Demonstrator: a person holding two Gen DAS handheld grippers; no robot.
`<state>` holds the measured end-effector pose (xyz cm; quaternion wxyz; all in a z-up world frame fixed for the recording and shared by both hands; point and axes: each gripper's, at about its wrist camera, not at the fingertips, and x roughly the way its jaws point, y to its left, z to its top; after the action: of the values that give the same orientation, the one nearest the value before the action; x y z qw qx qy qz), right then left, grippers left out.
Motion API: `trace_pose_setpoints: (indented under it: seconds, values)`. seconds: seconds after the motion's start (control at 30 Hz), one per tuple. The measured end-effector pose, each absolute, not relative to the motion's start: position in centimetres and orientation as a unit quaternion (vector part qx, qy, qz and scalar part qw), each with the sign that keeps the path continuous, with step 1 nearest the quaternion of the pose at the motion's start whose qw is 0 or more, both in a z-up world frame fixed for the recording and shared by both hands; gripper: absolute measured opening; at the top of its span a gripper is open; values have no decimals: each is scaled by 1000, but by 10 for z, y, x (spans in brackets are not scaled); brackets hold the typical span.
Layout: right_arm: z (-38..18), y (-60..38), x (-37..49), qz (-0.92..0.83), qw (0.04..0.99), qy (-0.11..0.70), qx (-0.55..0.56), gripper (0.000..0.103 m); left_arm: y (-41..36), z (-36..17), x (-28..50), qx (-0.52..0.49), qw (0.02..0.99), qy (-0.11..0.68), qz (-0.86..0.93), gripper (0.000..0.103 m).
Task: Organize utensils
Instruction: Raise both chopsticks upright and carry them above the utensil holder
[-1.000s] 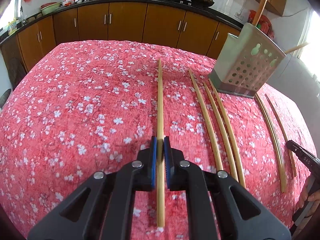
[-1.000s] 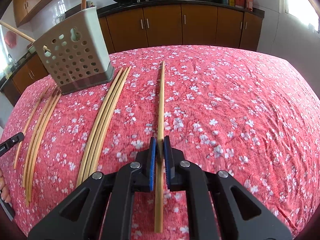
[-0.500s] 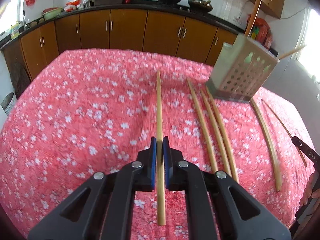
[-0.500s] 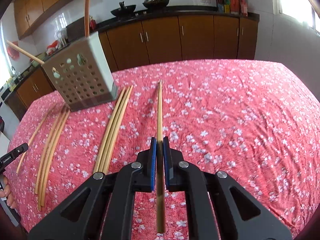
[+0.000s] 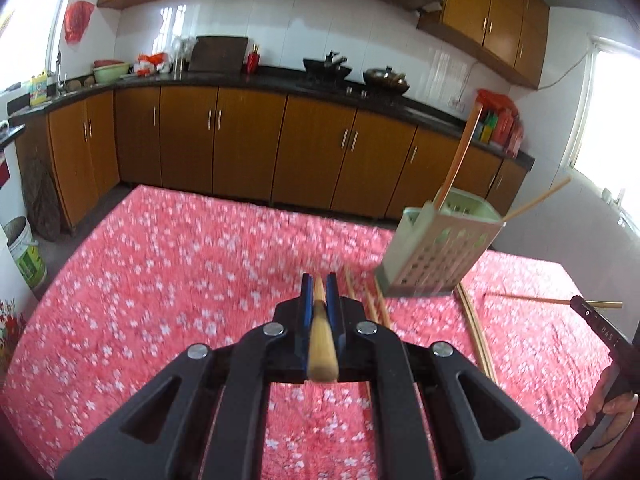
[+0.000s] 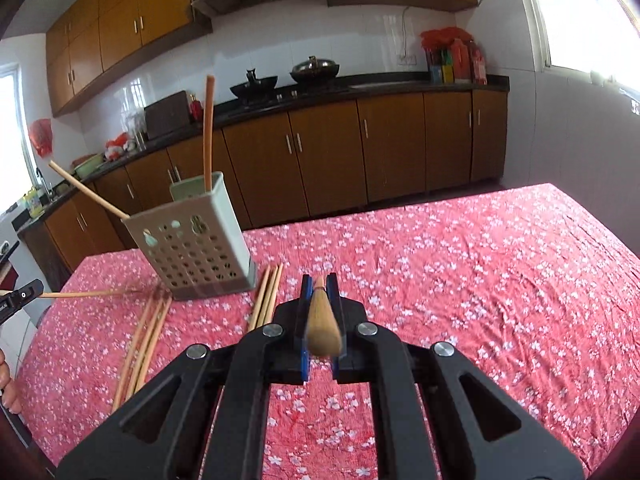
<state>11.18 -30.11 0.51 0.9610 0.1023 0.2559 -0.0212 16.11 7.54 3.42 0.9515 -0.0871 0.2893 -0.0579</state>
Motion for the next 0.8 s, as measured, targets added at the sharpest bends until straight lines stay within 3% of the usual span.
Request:
trace_pose_setpoints:
  seconds: [0.47,0.8]
  values:
    - [95,-289,112,39,980,151,125,7,51,116,147,-38,963,231,-131,8]
    - [144,-269,126,66,987,47,139,7,9,177,155,-57,972,154,-170,8]
